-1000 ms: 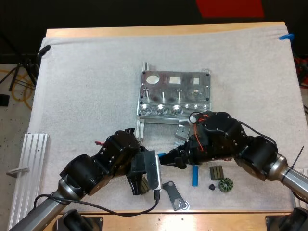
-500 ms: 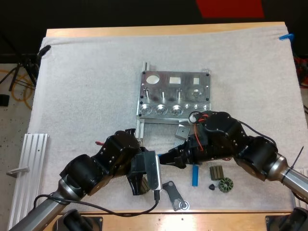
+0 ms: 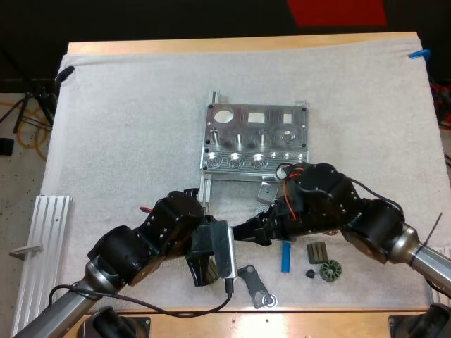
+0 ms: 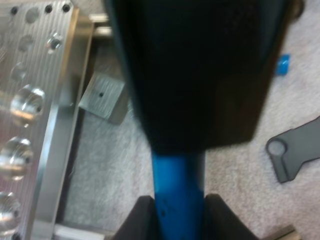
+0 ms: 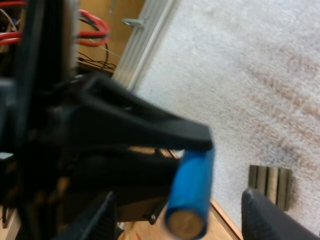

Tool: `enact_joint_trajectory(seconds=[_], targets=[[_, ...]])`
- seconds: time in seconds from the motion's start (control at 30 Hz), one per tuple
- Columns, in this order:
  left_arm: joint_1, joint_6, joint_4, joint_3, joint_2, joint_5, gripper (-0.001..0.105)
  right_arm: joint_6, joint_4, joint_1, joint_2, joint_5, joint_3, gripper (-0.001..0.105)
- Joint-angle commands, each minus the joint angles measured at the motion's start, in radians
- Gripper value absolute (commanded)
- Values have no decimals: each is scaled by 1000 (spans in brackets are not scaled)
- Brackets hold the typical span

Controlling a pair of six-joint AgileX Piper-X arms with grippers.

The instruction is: Load cells from right to left

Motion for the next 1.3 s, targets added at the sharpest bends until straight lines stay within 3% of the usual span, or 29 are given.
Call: enact_joint_trajectory(seconds=[0.0, 0.47, 0.63, 0.87, 1.1, 1.27], targets=[[-3, -2, -11, -1, -5, 19, 14, 0, -6, -2, 9, -19, -10, 54], [-3, -9, -51, -1, -5, 23, 14, 27, -34, -2, 16, -23, -10, 51], [-3, -9, -60, -1, -5, 23, 14, 27, -34, -2, 16, -23, -10, 29], [-3, -9, -60, -1, -5, 23, 14, 23, -34, -2, 16, -23, -10, 26], [-3, -9, -60, -1, -5, 23, 14, -22, -34, -2, 16, -24, -10, 1], [-3, -9, -60, -1, -5, 23, 14, -25, -34, -2, 16, -26, -10, 0]])
